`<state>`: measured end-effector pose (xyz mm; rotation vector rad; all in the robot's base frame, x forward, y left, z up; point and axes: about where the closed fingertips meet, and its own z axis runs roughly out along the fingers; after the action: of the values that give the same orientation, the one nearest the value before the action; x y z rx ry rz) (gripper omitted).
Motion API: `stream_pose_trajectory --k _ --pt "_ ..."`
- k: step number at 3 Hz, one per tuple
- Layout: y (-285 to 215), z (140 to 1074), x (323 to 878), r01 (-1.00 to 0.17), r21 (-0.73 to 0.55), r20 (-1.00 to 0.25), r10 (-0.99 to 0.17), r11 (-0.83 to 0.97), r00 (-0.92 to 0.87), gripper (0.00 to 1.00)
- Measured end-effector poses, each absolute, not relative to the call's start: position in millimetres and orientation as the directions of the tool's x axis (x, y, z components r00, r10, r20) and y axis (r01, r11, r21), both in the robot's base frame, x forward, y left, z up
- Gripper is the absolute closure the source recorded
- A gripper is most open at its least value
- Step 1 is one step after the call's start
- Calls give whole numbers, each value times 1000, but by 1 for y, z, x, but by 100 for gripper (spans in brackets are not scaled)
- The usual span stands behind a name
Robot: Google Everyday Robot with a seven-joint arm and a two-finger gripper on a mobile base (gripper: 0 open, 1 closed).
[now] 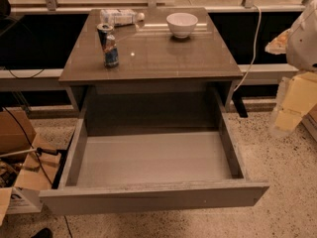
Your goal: Place redbull can into top drawer
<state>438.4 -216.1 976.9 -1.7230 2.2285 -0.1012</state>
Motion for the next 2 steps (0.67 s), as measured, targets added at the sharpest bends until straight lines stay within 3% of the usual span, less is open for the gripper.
stream_pose_trajectory --k 2 --pt "-204 978 462 -900 -323 -246 -944 292 -219 0"
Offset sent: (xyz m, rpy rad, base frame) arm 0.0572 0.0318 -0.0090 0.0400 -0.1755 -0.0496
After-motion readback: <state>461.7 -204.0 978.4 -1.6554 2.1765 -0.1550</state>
